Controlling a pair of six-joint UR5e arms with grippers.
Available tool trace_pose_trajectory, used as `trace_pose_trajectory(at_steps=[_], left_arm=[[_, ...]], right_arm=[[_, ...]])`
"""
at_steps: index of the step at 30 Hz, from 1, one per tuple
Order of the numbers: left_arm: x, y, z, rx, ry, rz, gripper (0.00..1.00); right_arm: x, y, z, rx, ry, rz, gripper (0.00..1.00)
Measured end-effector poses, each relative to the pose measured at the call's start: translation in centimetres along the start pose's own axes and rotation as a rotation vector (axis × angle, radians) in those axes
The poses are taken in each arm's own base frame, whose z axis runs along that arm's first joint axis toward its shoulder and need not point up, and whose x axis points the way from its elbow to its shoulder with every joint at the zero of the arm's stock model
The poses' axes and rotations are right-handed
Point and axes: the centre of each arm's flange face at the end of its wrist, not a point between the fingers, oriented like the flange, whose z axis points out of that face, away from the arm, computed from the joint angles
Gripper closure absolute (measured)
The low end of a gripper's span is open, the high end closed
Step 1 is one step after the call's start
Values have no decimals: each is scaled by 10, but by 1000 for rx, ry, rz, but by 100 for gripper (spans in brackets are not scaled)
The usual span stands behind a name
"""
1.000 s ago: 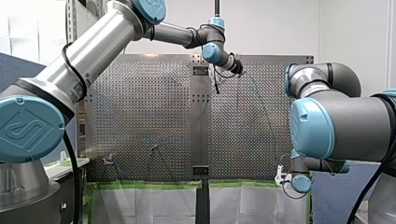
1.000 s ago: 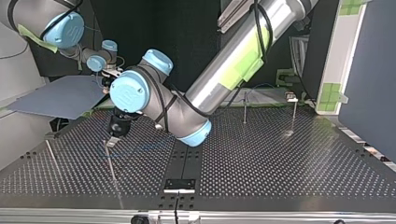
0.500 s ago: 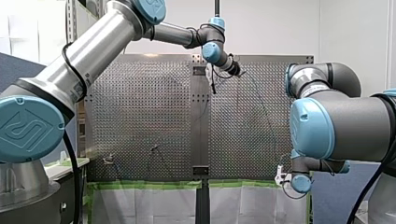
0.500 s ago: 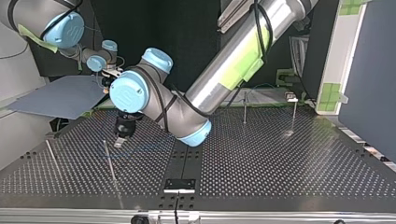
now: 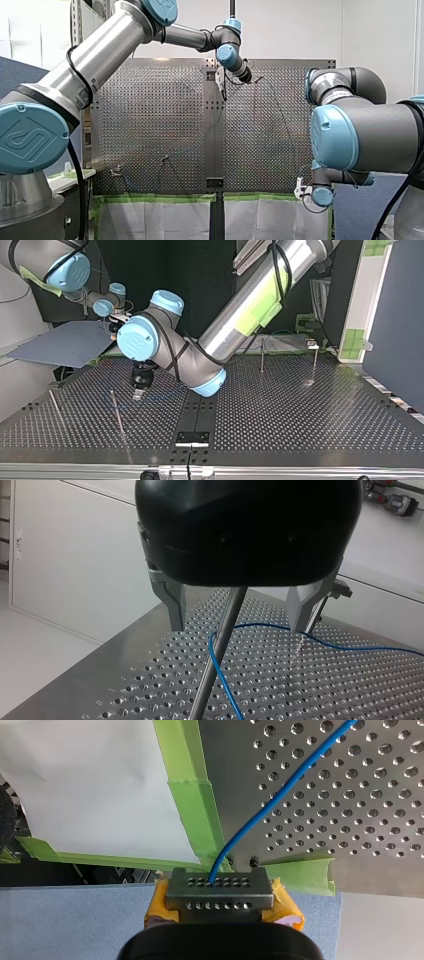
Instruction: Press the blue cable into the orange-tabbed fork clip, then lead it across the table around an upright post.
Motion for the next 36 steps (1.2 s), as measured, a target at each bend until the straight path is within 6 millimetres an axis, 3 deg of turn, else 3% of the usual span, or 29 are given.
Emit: trace_pose_trajectory(at_steps=[19,25,36], left_arm=[[1,0,-2,-7,11,5,0],[4,-2,-12,-30,42,46,0],[-24,2,-38,-21,-19,47,0]], right_arm=[[0,0,0,-1,-1,0,100],[0,0,0,-1,-2,0,100],[0,2,1,-4,1,-1,100]])
